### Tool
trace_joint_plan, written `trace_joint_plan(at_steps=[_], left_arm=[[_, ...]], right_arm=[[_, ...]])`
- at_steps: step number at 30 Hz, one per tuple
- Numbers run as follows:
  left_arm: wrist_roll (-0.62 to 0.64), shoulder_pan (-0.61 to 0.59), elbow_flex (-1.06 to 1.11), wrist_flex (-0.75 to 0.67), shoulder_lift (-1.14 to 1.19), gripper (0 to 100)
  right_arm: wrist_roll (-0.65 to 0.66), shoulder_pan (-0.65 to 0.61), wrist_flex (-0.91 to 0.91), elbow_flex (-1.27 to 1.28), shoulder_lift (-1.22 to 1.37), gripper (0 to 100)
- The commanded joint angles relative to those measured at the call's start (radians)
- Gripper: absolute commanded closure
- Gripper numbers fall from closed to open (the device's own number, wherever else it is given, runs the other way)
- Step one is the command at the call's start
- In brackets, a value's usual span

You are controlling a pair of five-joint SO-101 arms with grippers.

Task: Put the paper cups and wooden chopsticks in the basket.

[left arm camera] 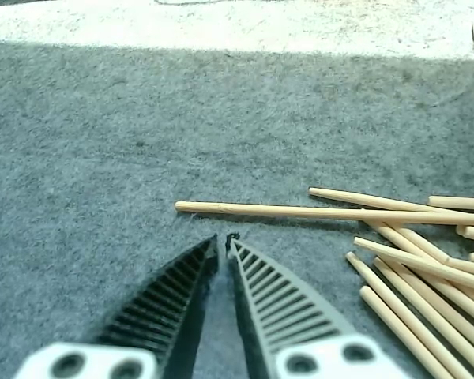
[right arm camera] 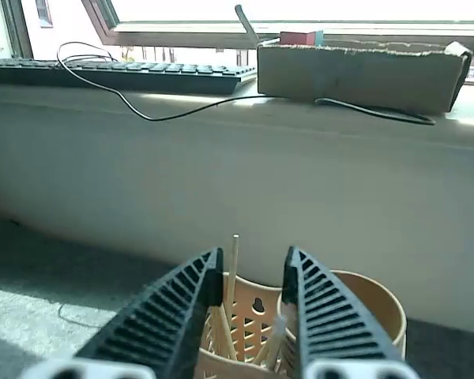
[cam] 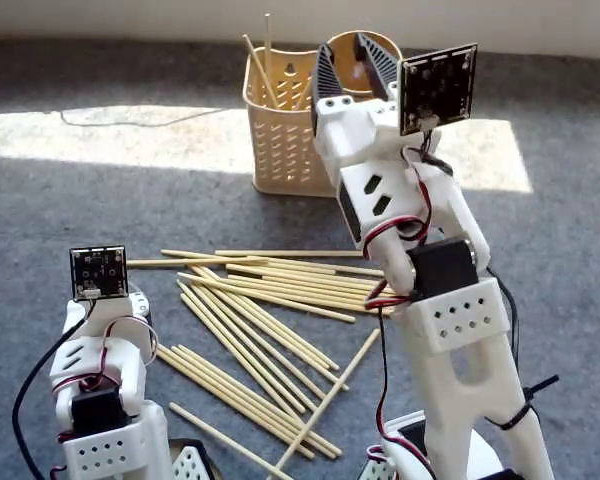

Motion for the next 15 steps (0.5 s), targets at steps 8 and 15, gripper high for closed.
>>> trace_joint_plan(at_steps=[8,15], left_arm=[[-0.006,-0.012,-0.007,-0.003,-0.01,96],[-0.006,-0.012,-0.007,-0.003,-0.01,96]], right_arm=[[-0.014,-0.005,0.486,-0.007,-0.119,86.5],[-0.175,-0.007,0.74,-0.007,-0.116,86.5]])
